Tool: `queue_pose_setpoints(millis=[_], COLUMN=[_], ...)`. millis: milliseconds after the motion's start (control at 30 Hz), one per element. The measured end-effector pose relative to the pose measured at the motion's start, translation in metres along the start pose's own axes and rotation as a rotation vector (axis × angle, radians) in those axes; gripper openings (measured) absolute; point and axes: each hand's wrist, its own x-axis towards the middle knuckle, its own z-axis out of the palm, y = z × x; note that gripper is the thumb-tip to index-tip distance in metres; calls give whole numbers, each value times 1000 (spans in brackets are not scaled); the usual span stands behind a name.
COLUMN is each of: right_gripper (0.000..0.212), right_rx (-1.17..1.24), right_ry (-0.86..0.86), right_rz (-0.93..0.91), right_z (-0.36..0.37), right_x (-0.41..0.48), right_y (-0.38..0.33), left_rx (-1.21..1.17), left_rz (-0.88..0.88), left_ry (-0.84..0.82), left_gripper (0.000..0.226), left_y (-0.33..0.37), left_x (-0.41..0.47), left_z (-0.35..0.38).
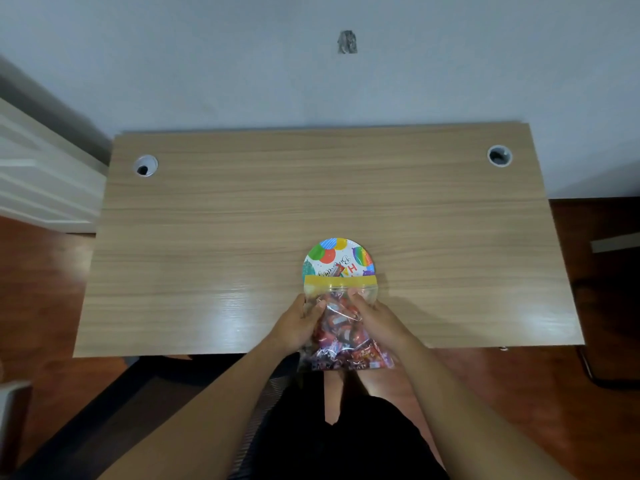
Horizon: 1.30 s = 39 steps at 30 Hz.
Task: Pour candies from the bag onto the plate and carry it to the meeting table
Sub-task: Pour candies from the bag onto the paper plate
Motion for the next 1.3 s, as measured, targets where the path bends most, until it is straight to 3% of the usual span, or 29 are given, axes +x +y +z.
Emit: queue_pose_setpoints(millis=[200, 433, 1300], right_gripper=[81, 64, 53], right_rx=[4, 19, 63], right_ry=[-17, 7, 101], right_rz=[84, 70, 41], right_z=[4, 6, -7], right_x=[4, 2, -4], right_y=[6, 5, 8], left_rx=[14, 47, -154], left_rz=[17, 25, 27], left_ry=[-5, -27, -24], left_gripper=[37, 38, 34], left_y=[-7, -5, 14], left_x=[1, 1, -10], left_z=[-10, -16, -17])
